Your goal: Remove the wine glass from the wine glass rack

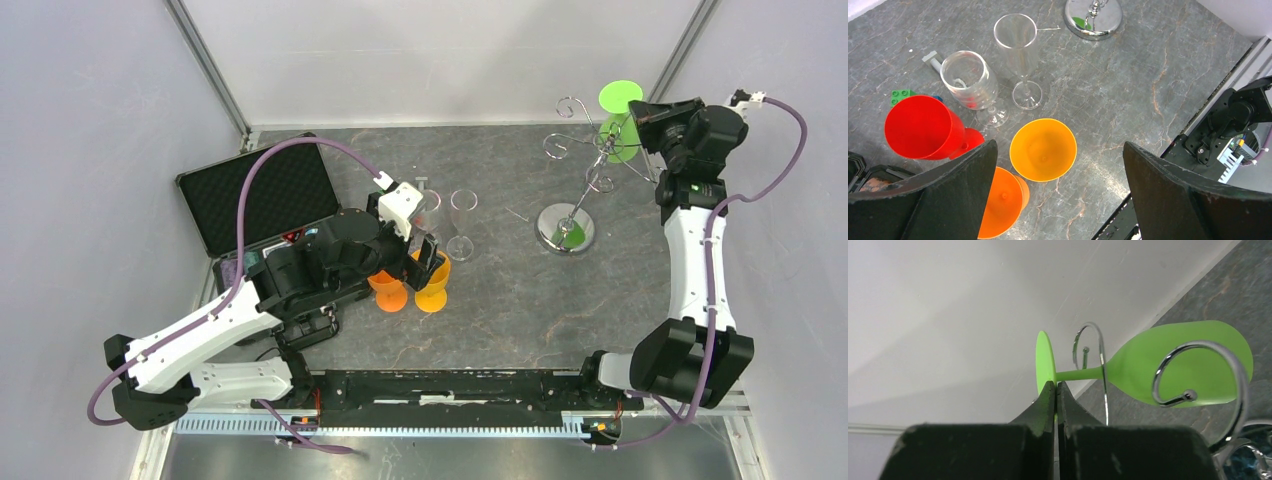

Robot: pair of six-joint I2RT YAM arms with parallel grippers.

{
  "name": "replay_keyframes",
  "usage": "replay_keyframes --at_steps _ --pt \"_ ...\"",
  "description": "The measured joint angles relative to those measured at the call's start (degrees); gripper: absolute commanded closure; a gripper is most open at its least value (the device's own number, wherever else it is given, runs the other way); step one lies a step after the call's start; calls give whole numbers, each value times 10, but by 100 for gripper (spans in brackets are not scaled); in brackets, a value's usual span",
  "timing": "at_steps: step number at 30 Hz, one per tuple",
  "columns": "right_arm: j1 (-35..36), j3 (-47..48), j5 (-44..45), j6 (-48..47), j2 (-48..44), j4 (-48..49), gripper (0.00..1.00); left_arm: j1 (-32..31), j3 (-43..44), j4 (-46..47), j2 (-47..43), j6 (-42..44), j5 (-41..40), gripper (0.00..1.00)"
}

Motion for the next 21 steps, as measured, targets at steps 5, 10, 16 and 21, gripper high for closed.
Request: replay_keyframes --at_steps 5,10,16,21 --pt "3 -1 -41 33 0 25 100 0 0 0 0 0 0 0" --pt "9 -9 -75 61 5 63 100 0 0 1 0 -1 0 0" --pt "11 -16 -98 86 25 120 100 0 0 1 1 -3 0 0" --pt "11 -38 -115 109 39 211 100 0 0 1 2 -4 0 0"
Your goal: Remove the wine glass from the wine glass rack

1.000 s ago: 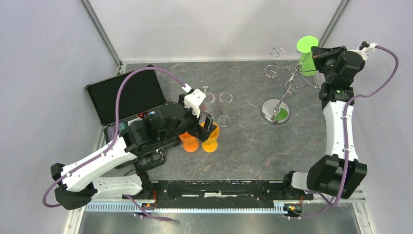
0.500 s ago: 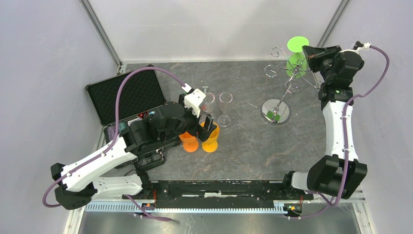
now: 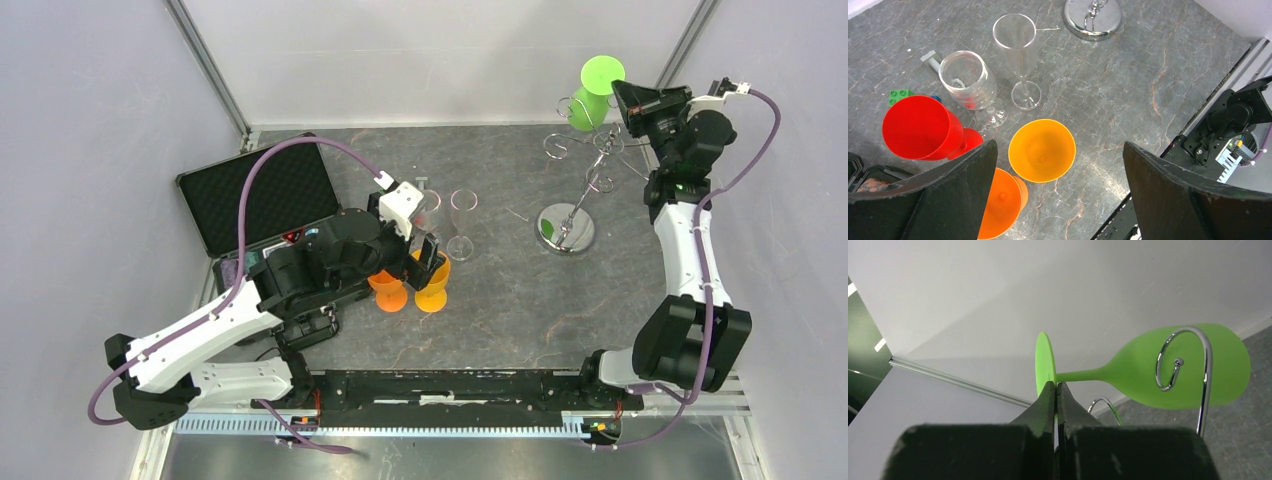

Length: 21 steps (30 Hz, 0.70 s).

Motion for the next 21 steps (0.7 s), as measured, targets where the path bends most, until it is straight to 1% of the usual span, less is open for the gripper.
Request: replay_keyframes --at_steps 5,10,15,18,21 --pt "0 -42 -5 10 5 133 100 0 -3 13 -1 -1 3 0" --pt "0 -46 -26 45 38 289 100 0 -13 29 -12 -13 9 0" --pt "1 -46 -55 66 46 386 100 6 -13 49 -19 -43 20 0" --pt "2 -46 -70 72 32 406 100 35 -13 71 -21 -81 62 0" --pt "2 -46 -84 87 5 415 100 96 -21 115 -23 -137 137 0"
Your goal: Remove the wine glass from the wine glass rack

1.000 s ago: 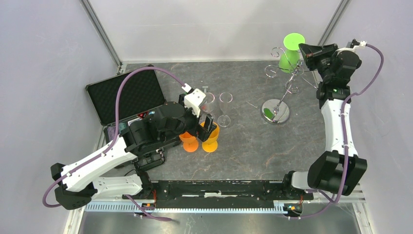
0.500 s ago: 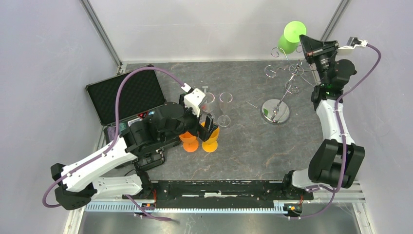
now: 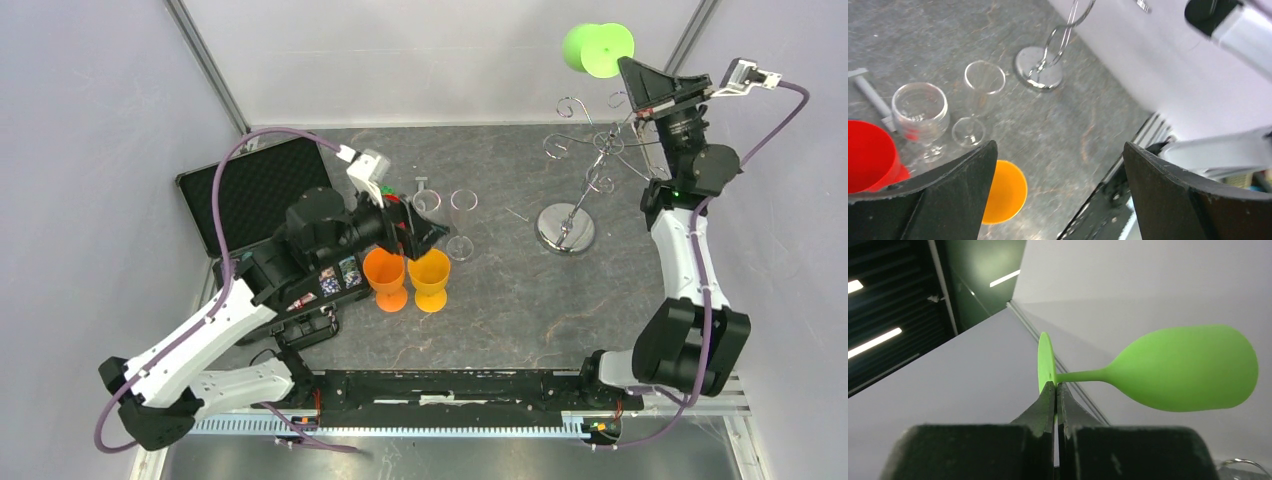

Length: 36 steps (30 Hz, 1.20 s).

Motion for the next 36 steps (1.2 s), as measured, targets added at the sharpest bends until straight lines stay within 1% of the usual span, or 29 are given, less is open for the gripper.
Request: replay_keyframes --at_steps 3,5,7,10,13,17,20,26,30,31,33,36 --pt "3 0 -10 20 -43 11 100 66 -18 53 0 -62 77 0" --pt "7 -5 -15 36 -76 18 100 99 -27 88 3 -104 121 0" --pt "12 -25 -20 51 -119 29 100 113 -29 116 10 -134 150 0" --pt "20 -61 -31 77 -184 44 100 118 -29 160 24 -170 186 0" --pt "24 -112 -38 125 -241 85 100 134 -21 196 45 -201 232 0" --pt "33 -184 -42 196 -293 138 100 188 -11 248 69 -243 288 0" --pt "40 -215 -44 226 -320 143 100 218 -7 291 82 -278 316 0" --pt "49 -263 -44 270 -382 148 100 226 9 411 139 -366 370 0" --pt "52 -289 -44 303 -414 168 100 223 30 506 198 -445 403 3" --pt "52 -293 -44 309 -418 170 100 221 37 534 215 -469 410 4" --pt "52 -300 -45 315 -424 168 100 210 48 571 240 -501 423 10" --pt "52 -303 -46 306 -435 145 100 186 60 612 266 -540 437 15"
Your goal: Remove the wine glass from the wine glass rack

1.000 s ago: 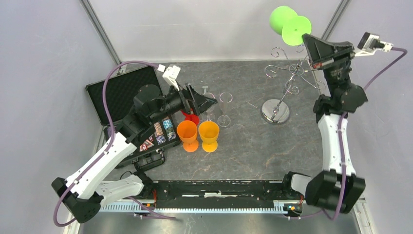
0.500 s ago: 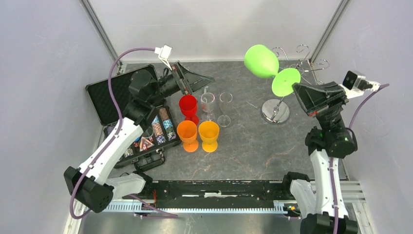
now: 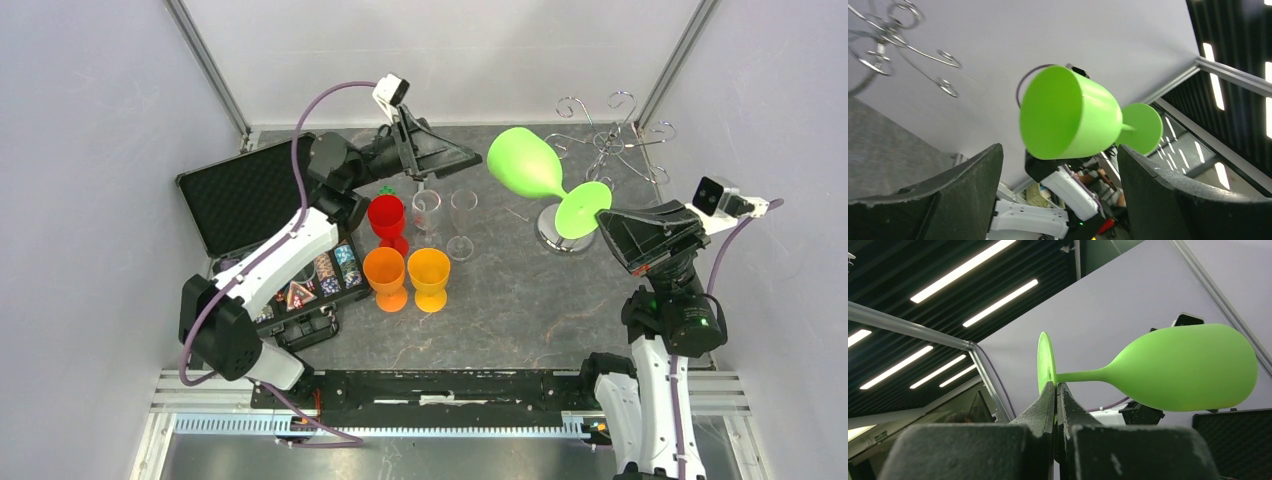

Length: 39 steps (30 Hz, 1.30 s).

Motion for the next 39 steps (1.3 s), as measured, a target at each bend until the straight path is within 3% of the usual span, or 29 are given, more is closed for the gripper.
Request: replay_keyframes --at_steps 13,20,25,27,30,34,39 --pt "8 -47 13 -15 -14 -51 100 -54 12 58 12 -50 17 30" --pt "11 -55 16 -26 -19 -77 100 -57 12 58 13 -51 17 61" --pt "11 -79 22 -36 -26 -111 100 -57 12 57 13 -51 18 94" --pt "11 -80 26 -45 -26 -136 99 -57 12 59 12 -52 18 98" --pt "11 -80 29 -60 -26 -172 88 -57 12 60 6 -51 17 98" --pt "10 -80 30 -99 -26 -222 61 -59 12 39 -6 -32 18 98" --pt "10 -73 26 -165 -27 -300 38 -66 12 -42 -26 40 21 98"
